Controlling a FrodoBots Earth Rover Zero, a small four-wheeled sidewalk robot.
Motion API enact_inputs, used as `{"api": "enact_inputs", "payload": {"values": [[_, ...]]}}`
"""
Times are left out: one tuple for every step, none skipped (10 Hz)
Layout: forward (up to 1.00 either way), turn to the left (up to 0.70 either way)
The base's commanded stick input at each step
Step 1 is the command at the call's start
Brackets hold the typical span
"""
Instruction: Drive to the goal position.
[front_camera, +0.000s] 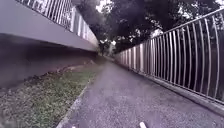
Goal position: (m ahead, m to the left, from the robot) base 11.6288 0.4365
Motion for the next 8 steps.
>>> {"api": "enact_inputs", "payload": {"values": [[0.7, -0.14], [0.7, -0.14], [0.7, -0.14], [0.7, -0.14], [0.7, -0.14], [0.7, -0.06], [0.7, -0.02], [0.7, 0.0]]}}
